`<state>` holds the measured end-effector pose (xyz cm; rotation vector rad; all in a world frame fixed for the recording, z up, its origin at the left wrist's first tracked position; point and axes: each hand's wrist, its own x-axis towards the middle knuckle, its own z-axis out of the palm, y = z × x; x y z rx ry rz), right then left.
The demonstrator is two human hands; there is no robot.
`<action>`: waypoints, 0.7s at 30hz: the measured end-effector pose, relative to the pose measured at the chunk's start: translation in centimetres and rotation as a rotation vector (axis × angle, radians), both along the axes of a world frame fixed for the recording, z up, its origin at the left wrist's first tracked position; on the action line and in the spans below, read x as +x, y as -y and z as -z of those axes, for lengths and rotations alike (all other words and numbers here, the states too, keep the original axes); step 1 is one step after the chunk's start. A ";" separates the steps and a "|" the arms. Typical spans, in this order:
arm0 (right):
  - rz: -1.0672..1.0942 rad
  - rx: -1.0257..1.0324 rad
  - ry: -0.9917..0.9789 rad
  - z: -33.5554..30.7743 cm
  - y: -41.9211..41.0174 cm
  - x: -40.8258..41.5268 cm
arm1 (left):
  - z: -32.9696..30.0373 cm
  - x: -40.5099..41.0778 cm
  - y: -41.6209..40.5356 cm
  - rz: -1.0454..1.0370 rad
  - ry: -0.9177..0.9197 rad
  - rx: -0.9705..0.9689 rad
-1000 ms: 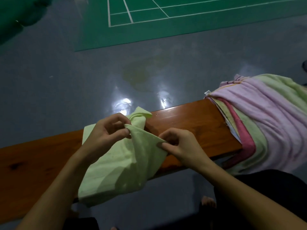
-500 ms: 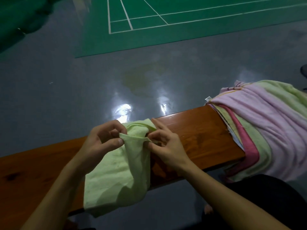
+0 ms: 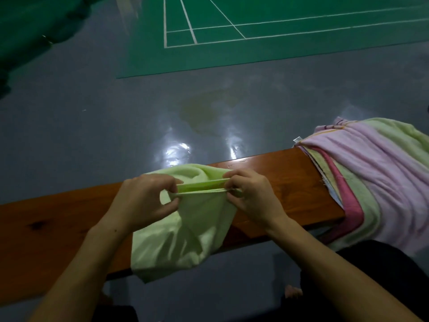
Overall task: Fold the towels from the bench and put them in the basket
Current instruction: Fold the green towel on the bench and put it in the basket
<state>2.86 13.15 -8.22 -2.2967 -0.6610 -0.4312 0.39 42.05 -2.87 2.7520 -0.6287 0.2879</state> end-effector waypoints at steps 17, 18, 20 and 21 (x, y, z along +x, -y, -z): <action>0.252 -0.191 0.091 -16.5 -0.8 -2.1 | -13.4 -3.0 3.3 -0.237 0.258 0.034; 0.229 -0.142 0.046 -17.5 -0.7 -2.4 | -14.0 -3.3 3.3 -0.242 0.264 0.017; 0.171 0.006 -0.057 -19.0 -0.5 -2.8 | -15.2 -3.8 3.2 -0.226 0.251 -0.092; 0.152 0.084 -0.125 -19.7 -0.2 -2.9 | -15.7 -4.1 3.1 -0.214 0.217 -0.195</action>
